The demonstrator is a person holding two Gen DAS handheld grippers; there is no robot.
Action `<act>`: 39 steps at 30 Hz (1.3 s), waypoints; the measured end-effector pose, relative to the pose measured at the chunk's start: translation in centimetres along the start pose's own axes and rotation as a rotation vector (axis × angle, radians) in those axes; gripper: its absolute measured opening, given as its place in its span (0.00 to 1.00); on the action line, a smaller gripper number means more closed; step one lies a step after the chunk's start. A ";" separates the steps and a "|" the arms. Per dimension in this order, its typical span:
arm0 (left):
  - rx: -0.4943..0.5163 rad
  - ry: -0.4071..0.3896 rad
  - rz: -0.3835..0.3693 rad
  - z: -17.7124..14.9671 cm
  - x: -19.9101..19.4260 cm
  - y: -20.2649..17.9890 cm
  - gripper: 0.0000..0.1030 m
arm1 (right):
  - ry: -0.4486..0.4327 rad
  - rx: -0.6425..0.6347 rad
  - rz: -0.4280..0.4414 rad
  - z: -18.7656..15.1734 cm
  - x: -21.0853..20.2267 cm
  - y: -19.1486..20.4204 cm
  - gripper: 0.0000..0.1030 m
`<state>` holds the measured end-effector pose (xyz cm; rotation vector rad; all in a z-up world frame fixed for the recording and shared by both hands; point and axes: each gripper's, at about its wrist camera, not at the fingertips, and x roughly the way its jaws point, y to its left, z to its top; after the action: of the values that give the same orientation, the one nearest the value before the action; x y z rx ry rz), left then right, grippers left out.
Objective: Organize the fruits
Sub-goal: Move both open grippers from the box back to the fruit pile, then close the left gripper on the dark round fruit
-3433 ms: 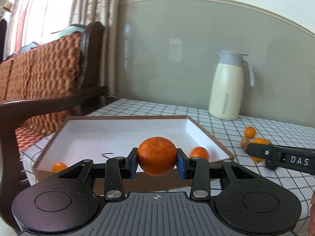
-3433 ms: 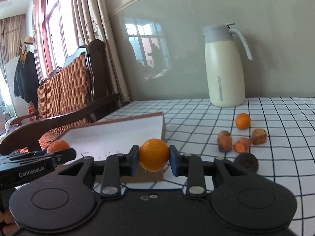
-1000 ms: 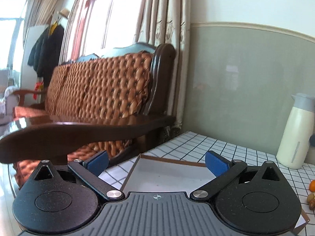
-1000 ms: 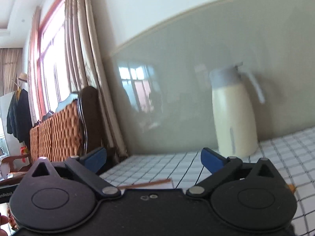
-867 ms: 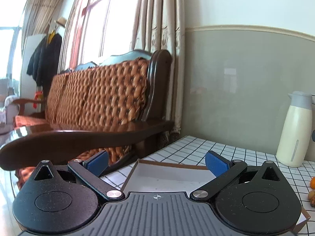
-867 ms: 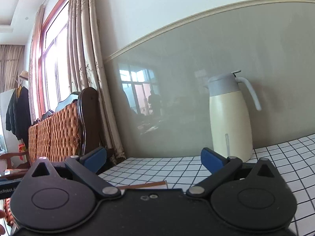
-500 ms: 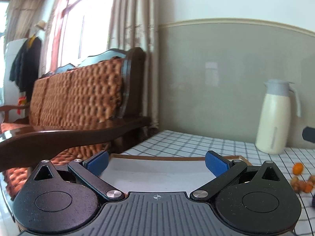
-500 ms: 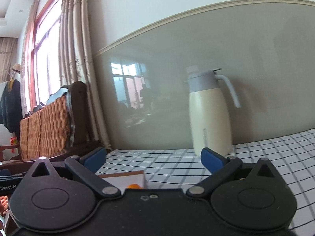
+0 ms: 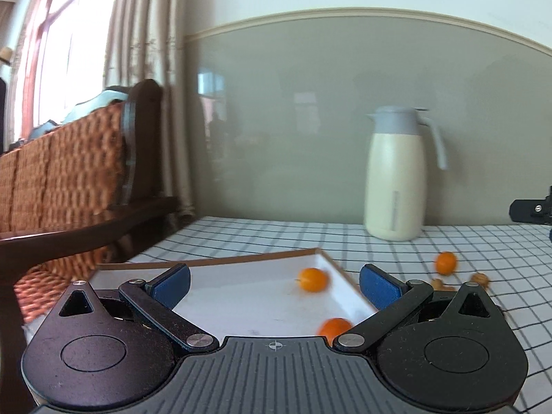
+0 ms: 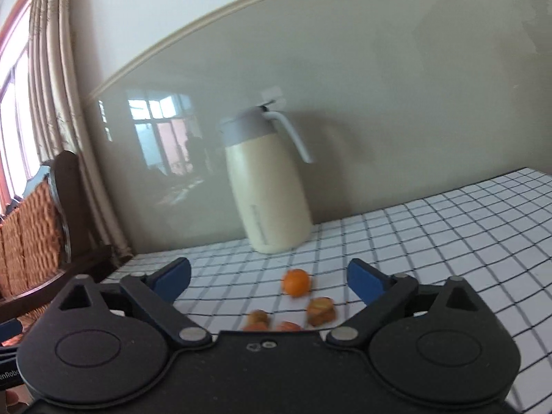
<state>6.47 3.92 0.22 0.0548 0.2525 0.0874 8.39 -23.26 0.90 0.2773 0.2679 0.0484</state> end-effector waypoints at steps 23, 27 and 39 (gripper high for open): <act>0.107 0.123 -0.262 -1.8 1.4 -12.4 0.88 | 0.038 0.048 -0.135 0.4 -2.2 -5.8 0.65; 0.127 0.140 -0.296 -2.2 1.6 -14.5 0.84 | 0.044 0.046 -0.138 0.3 -2.4 -6.3 0.65; 0.127 0.211 -0.332 -3.0 3.3 -17.8 0.67 | 0.086 0.052 -0.144 0.0 -2.2 -7.5 0.64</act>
<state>10.28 -13.38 -4.68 0.1295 0.4749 -0.2551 6.36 -30.68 -0.61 0.3072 0.3742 -0.0888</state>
